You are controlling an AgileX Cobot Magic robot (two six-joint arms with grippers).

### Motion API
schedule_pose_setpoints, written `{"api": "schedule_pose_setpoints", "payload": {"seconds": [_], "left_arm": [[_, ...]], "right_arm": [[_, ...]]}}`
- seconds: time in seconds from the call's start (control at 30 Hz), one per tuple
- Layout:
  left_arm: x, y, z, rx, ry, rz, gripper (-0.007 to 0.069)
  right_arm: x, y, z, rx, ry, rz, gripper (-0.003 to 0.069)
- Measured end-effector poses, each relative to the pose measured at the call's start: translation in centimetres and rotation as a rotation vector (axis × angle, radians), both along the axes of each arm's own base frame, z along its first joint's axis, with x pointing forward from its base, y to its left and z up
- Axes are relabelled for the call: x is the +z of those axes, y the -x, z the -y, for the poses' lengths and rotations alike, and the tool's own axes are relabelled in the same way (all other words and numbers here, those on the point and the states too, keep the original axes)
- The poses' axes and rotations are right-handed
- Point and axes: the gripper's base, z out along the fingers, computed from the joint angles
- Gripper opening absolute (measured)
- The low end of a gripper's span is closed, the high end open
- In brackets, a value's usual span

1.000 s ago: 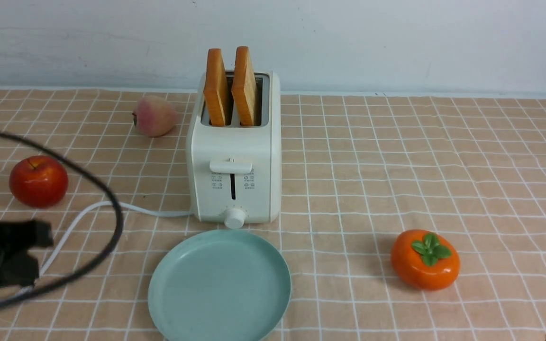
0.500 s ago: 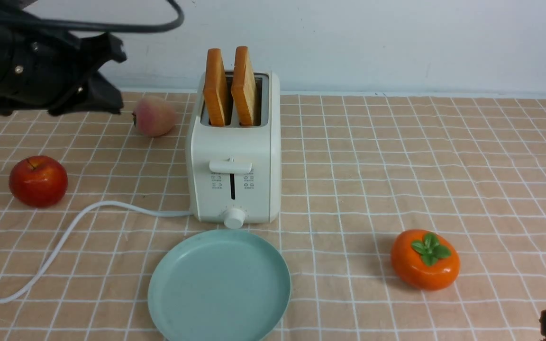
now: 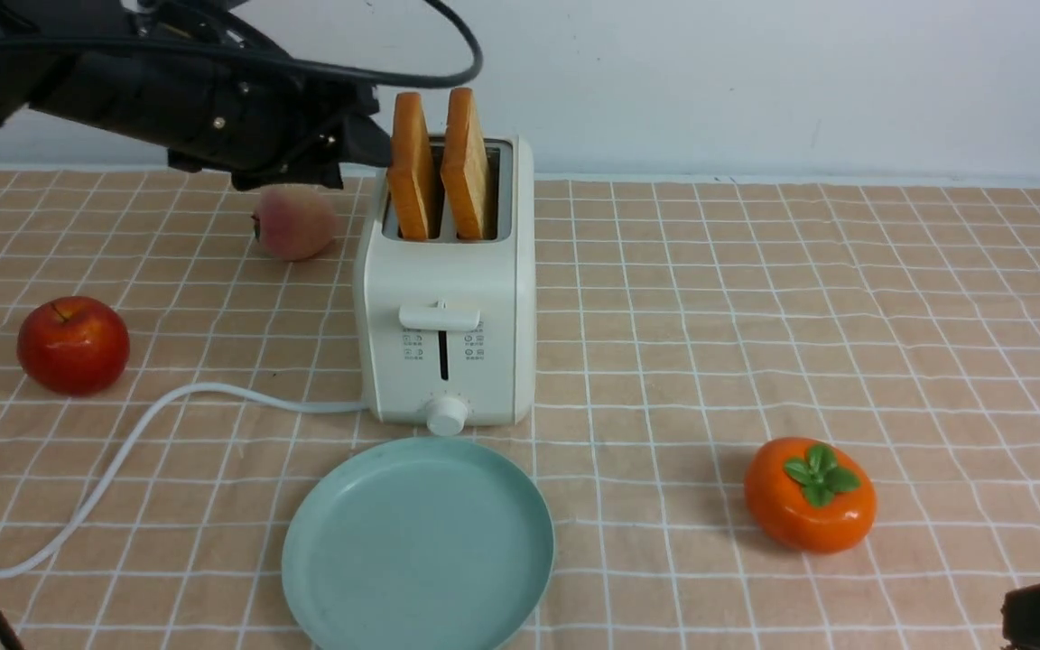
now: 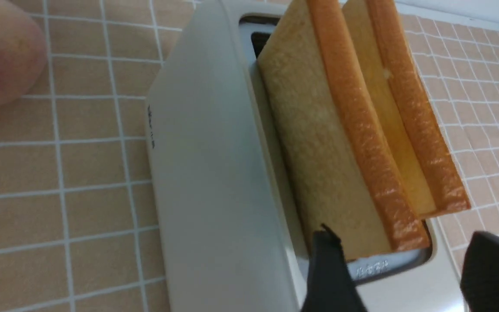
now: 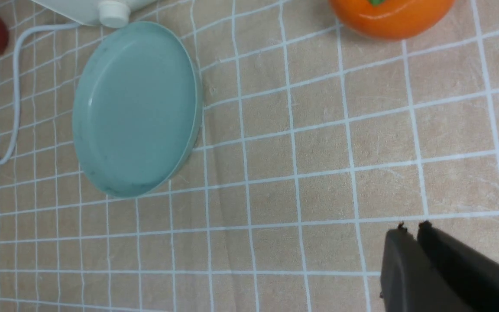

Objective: Take toasted bread from bread machine on light coffee tablecloth place on plate.
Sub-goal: 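Reach for a toast slice standing in the toaster with the left gripper, then place the slice of bread on the plate with the left gripper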

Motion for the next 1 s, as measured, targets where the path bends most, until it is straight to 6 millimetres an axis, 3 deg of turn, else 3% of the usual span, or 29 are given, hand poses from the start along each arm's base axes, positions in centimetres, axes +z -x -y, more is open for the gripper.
{"api": "schedule_pose_setpoints", "payload": {"seconds": [0.2, 0.37, 0.5, 0.57, 0.6, 0.63, 0.73, 0.83, 0.9, 0.93, 1.0], "left_arm": [[-1.3, -1.0, 1.4, 0.013, -0.01, 0.035, 0.0462], [-1.9, -1.4, 1.7, -0.004, -0.035, 0.044, 0.0454], [-2.1, -1.6, 1.7, 0.007, -0.036, 0.051, 0.0337], [-1.8, -1.5, 1.6, 0.008, -0.037, 0.059, 0.0126], [-1.7, -1.4, 1.6, 0.008, -0.037, 0.061, 0.0112], [-0.9, -1.1, 1.5, 0.007, -0.037, 0.081, 0.0043], [0.4, -0.4, 1.4, 0.008, -0.032, 0.114, 0.0046], [5.1, 2.4, 0.8, 0.002, -0.024, 0.224, 0.0052], [7.4, 4.3, 0.5, -0.019, -0.036, 0.269, 0.0052], [7.6, 4.6, 0.5, -0.027, -0.039, 0.267, 0.0052], [9.9, 7.5, 0.2, -0.077, -0.069, 0.285, 0.0052]], "right_arm": [[-1.9, 0.3, -0.1, -0.025, -0.031, -0.044, 0.0053], [-2.0, 0.2, -0.1, -0.038, -0.037, -0.036, 0.0059], [-2.0, 0.1, -0.1, -0.045, -0.043, -0.028, 0.0065], [-1.9, 0.1, 0.0, -0.046, -0.044, -0.026, 0.0069], [-1.9, 0.1, 0.0, -0.046, -0.044, -0.026, 0.007], [-1.9, 0.1, 0.0, -0.046, -0.043, -0.025, 0.0072], [-1.9, 0.0, 0.0, -0.044, -0.039, -0.018, 0.0072], [-1.9, -0.1, 0.0, -0.033, -0.021, 0.008, 0.0074], [-1.8, -0.1, 0.1, -0.033, -0.018, 0.016, 0.0074], [-1.8, -0.2, 0.1, -0.034, -0.018, 0.018, 0.0074], [-1.8, -0.2, 0.1, -0.037, -0.015, 0.03, 0.0076]]}}
